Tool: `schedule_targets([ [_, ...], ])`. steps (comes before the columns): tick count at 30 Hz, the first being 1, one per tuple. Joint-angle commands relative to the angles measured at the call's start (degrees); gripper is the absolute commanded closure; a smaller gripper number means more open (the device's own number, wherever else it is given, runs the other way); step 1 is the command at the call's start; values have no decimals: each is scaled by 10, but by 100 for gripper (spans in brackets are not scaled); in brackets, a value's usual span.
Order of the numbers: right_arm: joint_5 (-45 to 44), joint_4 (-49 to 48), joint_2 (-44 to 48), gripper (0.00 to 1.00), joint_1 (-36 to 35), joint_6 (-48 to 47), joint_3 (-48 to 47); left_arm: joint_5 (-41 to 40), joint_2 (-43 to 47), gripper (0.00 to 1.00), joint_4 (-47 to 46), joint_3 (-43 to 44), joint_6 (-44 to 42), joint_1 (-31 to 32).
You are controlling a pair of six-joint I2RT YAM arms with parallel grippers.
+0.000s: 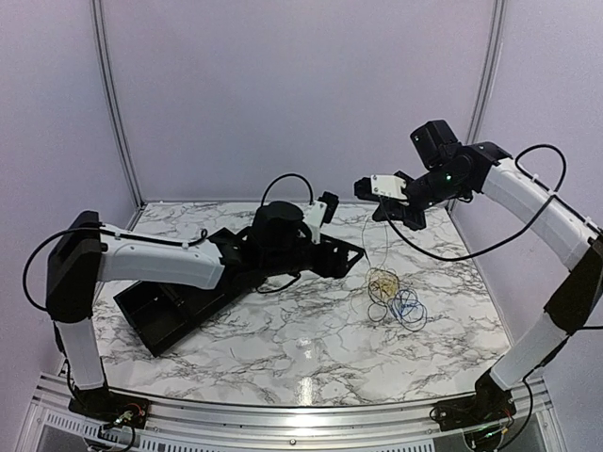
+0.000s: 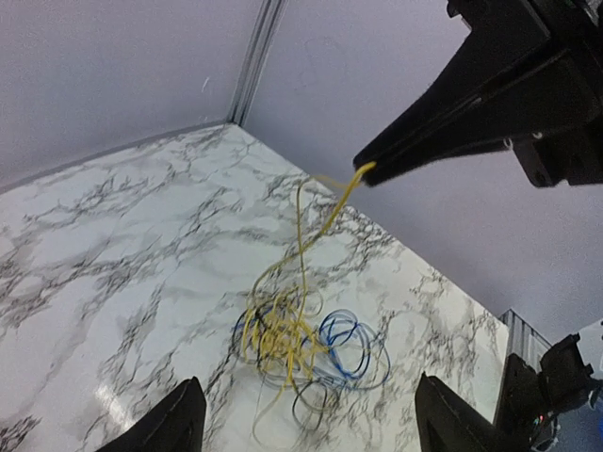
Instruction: Untangle the cables
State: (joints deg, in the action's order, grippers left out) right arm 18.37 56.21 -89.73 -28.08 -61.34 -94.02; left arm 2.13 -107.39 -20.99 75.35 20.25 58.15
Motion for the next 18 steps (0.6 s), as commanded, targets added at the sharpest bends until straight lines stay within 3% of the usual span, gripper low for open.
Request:
schedule_targets([
  [1,58,29,40,100,-6,47,12,-82,-84,20,-86,91,-34,41],
  [4,90,16,61,100,-4,76,16,-149,-124,23,-86,132,-35,59],
  [7,147,14,82,100,9,104,1,-216,-157,30,-86,153,9,59],
  [10,177,5,99,100,16,143,-45,-249,-187,40,-82,182,-1,59],
  [13,199,2,113,100,17,178,-103,-238,-228,52,-67,230,14,54],
  [18,203,-17,115,100,18,260,-211,-167,-299,65,-54,283,91,50],
])
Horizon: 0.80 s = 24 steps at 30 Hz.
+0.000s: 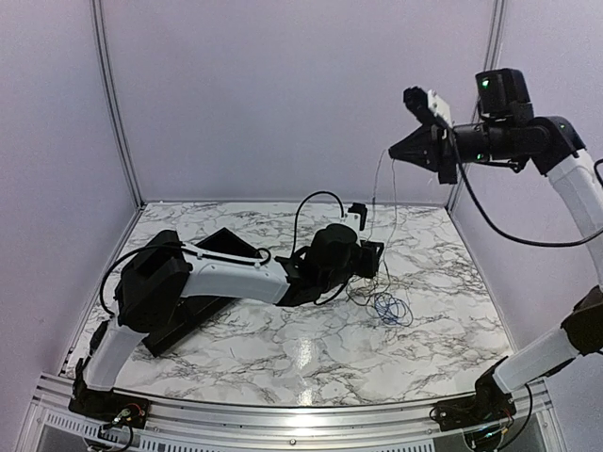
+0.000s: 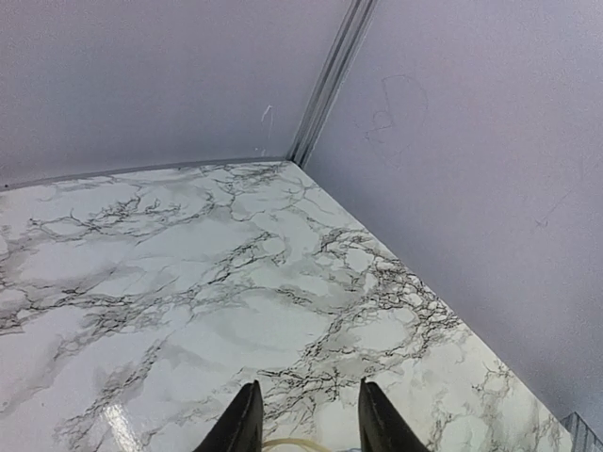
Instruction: Untangle the cables
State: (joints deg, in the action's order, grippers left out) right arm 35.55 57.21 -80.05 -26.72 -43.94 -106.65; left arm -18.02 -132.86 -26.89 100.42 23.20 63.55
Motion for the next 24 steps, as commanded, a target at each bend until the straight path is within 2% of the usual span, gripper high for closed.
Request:
schedule_targets([
  [1,32,-34,16,100,5,95,-108,47,-53,68,6,32,77,-4],
  [5,-1,-103,17,100,6,141,-173,90,-59,76,5,3,110,-1],
  [9,-44,-179,11,100,10,168,-236,117,-60,78,5,-19,124,0],
  [16,-125,-338,4,100,18,187,-298,157,-89,89,6,-10,139,4],
  [20,-166,-403,4,100,19,159,-307,178,-96,94,6,-15,138,4],
  [24,-200,-392,17,100,20,130,-259,199,-79,94,8,-41,116,4],
])
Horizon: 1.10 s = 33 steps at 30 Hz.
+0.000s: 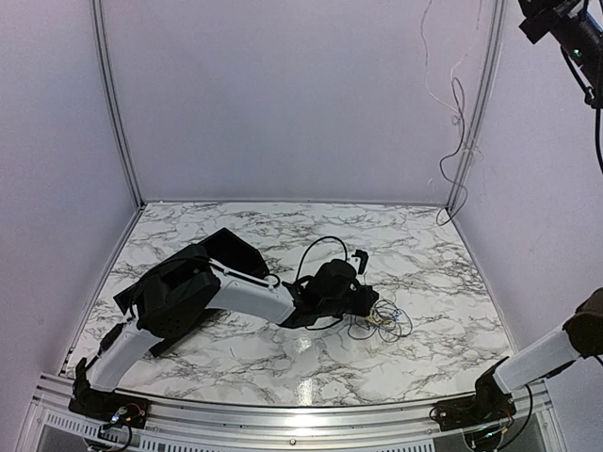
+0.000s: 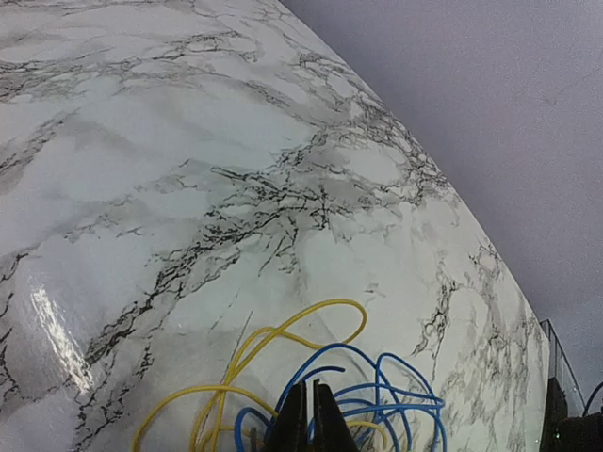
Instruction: Untangle the cables
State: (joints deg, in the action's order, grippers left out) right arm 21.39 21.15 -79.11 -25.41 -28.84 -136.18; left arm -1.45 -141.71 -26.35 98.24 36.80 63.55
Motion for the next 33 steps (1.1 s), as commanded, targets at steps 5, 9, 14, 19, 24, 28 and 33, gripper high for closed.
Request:
schedule_targets([
  [5,-70,-34,88,100,10,-23,228,21,95,76,5,-90,-52,2],
  [9,-74,-21,147,100,13,-23,361,-1,180,55,4,-167,-60,3],
  [14,-58,15,209,100,18,-33,518,7,256,45,4,-227,-66,3],
  [19,-7,54,246,100,19,-52,626,-35,342,39,5,-298,-73,3],
  [24,68,108,238,100,18,-67,668,-66,425,31,26,-339,-121,3],
  [28,113,131,216,100,15,-71,686,-78,453,28,93,-298,-186,4],
  [33,148,128,203,100,6,-78,702,-82,436,25,168,-209,-252,4],
])
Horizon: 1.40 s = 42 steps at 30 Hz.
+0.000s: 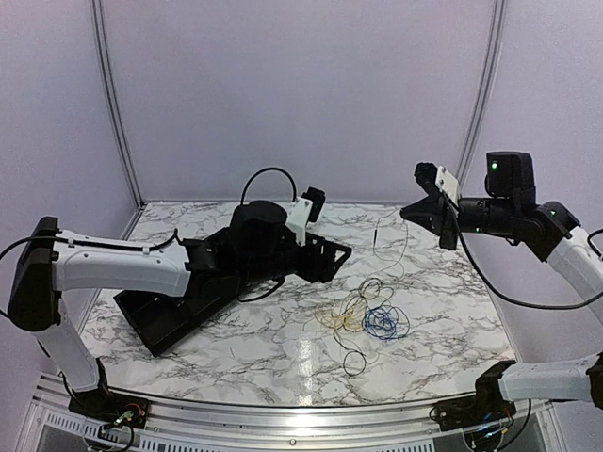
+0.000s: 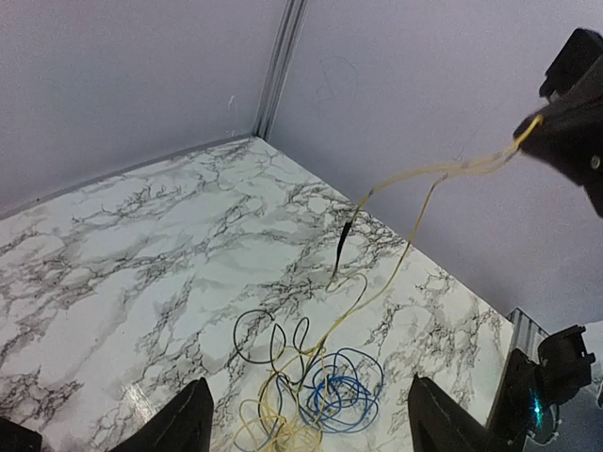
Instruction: Untangle the cables
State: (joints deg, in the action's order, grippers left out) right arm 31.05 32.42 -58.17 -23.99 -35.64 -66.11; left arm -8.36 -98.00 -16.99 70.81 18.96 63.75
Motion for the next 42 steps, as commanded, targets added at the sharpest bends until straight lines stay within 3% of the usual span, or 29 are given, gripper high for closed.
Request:
schedule_targets([
  [1,57,16,-11,100,-11,-12,-1,-7,-13,25,91,89,-89,2],
  [13,83,17,-41,100,-35,3,-24,39,-95,31,126,218,-176,11],
  [20,61,5,-40,100,-35,10,-22,69,-87,30,164,213,-232,19],
  [29,52,16,-40,100,-35,-16,-15,29,-23,23,209,153,-254,25],
  [35,63,19,-50,100,-40,-19,-23,8,-57,23,196,195,-272,26],
  [42,69,25,-60,100,-43,-17,-40,10,-95,38,158,240,-278,30],
])
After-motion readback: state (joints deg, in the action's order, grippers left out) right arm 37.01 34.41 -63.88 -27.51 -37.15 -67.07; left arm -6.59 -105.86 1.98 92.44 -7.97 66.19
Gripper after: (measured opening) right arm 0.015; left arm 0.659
